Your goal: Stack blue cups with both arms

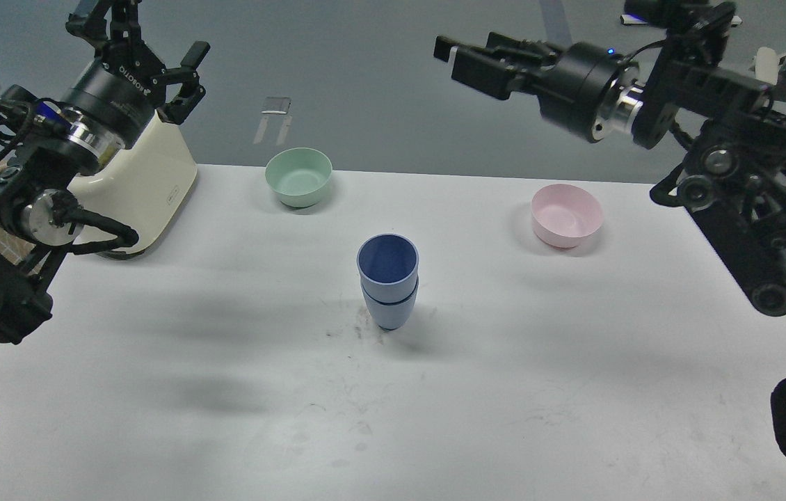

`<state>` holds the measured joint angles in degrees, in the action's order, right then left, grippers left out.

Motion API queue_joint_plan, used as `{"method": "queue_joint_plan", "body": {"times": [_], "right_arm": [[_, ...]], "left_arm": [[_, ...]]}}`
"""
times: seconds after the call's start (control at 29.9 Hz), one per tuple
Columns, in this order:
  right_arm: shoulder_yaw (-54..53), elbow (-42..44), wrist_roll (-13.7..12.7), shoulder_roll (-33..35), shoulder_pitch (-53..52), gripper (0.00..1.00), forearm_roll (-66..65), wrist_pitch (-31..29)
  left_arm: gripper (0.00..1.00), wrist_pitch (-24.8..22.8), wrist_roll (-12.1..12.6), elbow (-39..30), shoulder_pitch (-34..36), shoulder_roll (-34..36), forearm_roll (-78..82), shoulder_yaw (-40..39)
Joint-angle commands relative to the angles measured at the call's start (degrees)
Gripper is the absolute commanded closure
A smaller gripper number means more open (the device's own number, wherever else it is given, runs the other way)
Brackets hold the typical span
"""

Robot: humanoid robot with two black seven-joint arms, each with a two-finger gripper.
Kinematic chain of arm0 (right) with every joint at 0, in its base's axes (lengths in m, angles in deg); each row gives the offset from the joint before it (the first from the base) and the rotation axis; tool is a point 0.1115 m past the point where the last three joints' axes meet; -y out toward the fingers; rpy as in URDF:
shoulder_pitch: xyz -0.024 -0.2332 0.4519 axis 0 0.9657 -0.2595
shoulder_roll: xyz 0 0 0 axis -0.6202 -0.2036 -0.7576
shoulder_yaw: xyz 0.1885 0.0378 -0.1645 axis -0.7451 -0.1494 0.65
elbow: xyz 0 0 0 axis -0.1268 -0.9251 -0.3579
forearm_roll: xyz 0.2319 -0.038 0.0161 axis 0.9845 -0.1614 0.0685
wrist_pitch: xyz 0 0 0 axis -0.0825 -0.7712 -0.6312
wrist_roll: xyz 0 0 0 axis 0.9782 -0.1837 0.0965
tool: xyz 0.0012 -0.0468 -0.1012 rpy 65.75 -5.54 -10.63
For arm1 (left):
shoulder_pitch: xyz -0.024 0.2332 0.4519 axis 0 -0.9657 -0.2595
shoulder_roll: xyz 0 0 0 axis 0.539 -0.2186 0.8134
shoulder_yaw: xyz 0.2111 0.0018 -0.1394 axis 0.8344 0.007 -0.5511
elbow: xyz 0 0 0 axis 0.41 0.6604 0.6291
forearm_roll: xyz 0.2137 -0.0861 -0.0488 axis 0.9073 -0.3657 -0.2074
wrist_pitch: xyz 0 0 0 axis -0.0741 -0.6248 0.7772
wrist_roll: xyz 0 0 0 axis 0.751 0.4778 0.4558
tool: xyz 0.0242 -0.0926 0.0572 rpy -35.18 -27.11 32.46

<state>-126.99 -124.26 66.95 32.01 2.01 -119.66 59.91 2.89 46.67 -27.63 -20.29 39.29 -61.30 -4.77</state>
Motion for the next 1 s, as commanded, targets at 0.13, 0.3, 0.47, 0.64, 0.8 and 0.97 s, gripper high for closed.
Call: {"method": "queue_joint_plan", "body": {"times": [0.13,0.3,0.47,0.64,0.8,0.97], "right_arm": [[-9.5,16.3,0.1,2.1,0.4,0.00,19.6,0.0],[-10.4,22.5,0.1,5.6,2.1,0.00,32.0,0.0],[-12.2,27.9,0.3,7.0,4.6,0.00,46.1,1.8],[-12.4,30.7,0.4,7.1,5.4,0.00,54.0,1.9],[-12.8,30.1,0.4,7.0,5.5,0.00,55.3,1.9],[-13.9,29.9,0.3,6.6,5.5,0.00,55.4,1.7]], "left_arm": [[0.03,0.0,-0.1,0.5,0.1,0.1,-0.2,-0.8],[0.03,-0.4,-0.1,1.3,0.1,0.0,-1.9,-1.6],[0.02,-0.4,0.1,2.9,0.3,-0.1,-5.7,-2.4],[0.02,-0.4,0.0,3.6,0.4,-0.1,-5.8,-2.5],[0.02,-0.4,0.0,3.7,0.4,-1.4,-5.8,-3.2],[0.02,0.0,0.1,3.7,0.4,-1.8,-5.8,-3.2]]}}
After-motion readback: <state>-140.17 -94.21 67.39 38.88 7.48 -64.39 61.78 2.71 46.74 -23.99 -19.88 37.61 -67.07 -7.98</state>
